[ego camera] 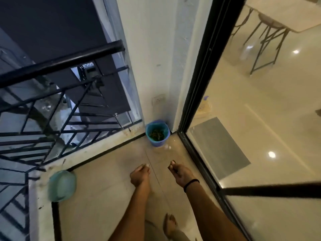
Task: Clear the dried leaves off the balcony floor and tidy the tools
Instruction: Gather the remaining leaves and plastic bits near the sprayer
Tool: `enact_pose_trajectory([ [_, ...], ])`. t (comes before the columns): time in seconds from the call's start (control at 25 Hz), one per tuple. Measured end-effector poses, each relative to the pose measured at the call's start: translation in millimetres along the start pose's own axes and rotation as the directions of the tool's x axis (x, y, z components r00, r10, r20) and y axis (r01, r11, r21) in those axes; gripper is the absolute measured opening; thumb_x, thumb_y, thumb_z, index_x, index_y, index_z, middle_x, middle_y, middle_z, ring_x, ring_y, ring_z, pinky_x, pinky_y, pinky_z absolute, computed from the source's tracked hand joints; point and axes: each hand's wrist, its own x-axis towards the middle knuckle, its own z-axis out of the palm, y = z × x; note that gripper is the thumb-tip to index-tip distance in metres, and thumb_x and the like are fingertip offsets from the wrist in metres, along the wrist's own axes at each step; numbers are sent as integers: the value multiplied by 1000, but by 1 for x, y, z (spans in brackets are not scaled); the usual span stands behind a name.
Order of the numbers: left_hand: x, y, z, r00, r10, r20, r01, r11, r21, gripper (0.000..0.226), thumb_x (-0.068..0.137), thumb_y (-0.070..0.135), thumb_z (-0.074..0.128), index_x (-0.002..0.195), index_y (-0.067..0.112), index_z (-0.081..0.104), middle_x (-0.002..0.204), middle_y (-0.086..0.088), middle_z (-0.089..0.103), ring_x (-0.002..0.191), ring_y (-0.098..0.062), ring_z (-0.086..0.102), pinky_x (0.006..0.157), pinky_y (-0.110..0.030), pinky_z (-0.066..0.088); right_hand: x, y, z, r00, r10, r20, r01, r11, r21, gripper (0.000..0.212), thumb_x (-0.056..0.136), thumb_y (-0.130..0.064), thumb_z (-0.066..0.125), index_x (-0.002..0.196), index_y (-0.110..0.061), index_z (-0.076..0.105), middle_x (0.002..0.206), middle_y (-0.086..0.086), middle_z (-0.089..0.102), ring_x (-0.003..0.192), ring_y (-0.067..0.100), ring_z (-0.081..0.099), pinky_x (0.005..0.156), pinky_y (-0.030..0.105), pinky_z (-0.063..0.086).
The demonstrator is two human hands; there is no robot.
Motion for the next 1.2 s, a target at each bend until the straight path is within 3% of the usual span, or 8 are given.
enact_pose_trajectory([
  [0.16, 79, 32, 74, 997, -78, 11, 77, 994, 79, 24, 84, -6, 74, 107, -12, 70, 98, -22, 71, 78, -28, 66, 71, -31, 57, 81, -46, 52, 996, -50, -75, 34, 978, -205, 30, 96, 5, 54, 126, 10, 55, 96, 12, 61, 82, 19, 59, 55, 21, 58],
  [0.24, 160, 44, 132, 990, -139, 10, 138, 984, 111, 16, 83, -1, 77, 97, -9, 74, 90, -15, 71, 78, -28, 67, 78, -35, 57, 156, -75, 84, 991, -101, -86, 65, 933, -353, 32, 98, 0, 54, 129, 8, 56, 102, 14, 63, 89, 22, 62, 60, 19, 57],
  [0.36, 226, 46, 177, 988, -154, -3, 152, 971, 184, 10, 81, 11, 82, 77, 5, 74, 86, -16, 75, 76, -28, 70, 81, -44, 61, 208, -91, 105, 967, -251, 48, 221, 728, -648, 33, 104, -21, 49, 128, -1, 60, 122, 15, 65, 113, 29, 61, 83, 18, 45],
  [0.48, 315, 30, 237, 969, -246, -11, 245, 960, 137, 20, 85, 9, 78, 95, -5, 68, 98, -20, 71, 74, -26, 68, 78, -42, 61, 301, -104, 129, 937, -289, 198, 304, 393, -868, 33, 103, -29, 47, 114, -5, 66, 111, 17, 68, 105, 32, 63, 78, 27, 41],
  [0.72, 489, -66, 333, 964, -258, 71, 231, 936, 267, 30, 91, 22, 69, 117, 7, 66, 118, -17, 66, 105, -37, 65, 92, -48, 56, 530, -98, 146, 908, -155, 389, 391, -15, -920, 46, 98, -45, 54, 128, -11, 64, 129, 12, 64, 115, 30, 59, 91, 31, 47],
  [0.88, 505, -94, 333, 965, -251, 77, 218, 930, 295, 41, 92, 29, 67, 129, 14, 59, 124, -11, 61, 112, -35, 60, 96, -52, 54, 565, -79, 126, 936, -110, 334, 332, -43, -942, 47, 99, -48, 51, 125, -12, 65, 127, 14, 64, 115, 33, 59, 94, 36, 49],
  [1.08, 421, -45, 280, 948, -318, -14, 317, 940, 125, 63, 86, 27, 74, 143, 19, 47, 141, -11, 53, 117, -37, 59, 88, -47, 58, 451, -95, 136, 936, -89, 340, 345, 52, -937, 35, 103, -29, 50, 126, -6, 63, 134, 17, 60, 125, 36, 53, 105, 42, 43],
  [1.2, 318, 34, 244, 955, -296, -22, 297, 952, 70, 47, 92, 16, 67, 137, 9, 55, 115, -15, 64, 93, -30, 66, 67, -34, 55, 358, -125, 162, 923, -133, 360, 373, 89, -924, 37, 104, -25, 48, 132, -3, 58, 146, 16, 49, 137, 33, 42, 114, 39, 35],
])
